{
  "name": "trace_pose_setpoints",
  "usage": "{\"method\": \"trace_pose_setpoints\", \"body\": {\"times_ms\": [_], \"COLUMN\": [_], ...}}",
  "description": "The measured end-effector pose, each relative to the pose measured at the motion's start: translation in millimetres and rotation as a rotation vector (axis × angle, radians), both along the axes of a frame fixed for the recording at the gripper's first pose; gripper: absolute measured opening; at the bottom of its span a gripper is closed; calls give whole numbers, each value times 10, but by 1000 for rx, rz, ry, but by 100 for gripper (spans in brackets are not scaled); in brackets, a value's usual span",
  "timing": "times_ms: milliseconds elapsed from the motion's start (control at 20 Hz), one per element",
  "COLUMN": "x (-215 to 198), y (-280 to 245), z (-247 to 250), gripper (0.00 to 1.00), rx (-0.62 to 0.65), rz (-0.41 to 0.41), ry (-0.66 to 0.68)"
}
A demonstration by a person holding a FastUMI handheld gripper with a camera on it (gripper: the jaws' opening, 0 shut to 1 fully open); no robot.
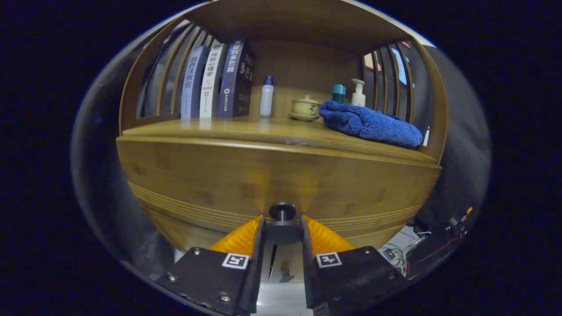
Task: Pull open the drawer, take out the items inside it, and place them on the countertop above the cabinet.
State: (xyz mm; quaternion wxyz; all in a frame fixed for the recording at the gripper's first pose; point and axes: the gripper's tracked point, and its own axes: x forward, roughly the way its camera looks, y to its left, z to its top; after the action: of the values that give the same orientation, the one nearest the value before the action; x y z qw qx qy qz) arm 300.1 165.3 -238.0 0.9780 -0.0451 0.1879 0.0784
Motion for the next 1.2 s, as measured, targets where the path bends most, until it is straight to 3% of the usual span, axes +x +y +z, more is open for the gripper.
{"method": "trace_pose_setpoints", "body": {"times_ms": [50,100,150,400,1050,1200], "x": [-18,6,-24,-370,-1808,-1987], "y": [-11,3,3,-93,-383,-410], "z": [-42,-41,-55,-36,-115,-78], "gripper": [35,34,26,26,26,26], "rx": [8,8,1,-12,-77,-91], "rz": [-9,-7,-4,-4,-109,-129], "ry": [16,16,31,75,214,227]}}
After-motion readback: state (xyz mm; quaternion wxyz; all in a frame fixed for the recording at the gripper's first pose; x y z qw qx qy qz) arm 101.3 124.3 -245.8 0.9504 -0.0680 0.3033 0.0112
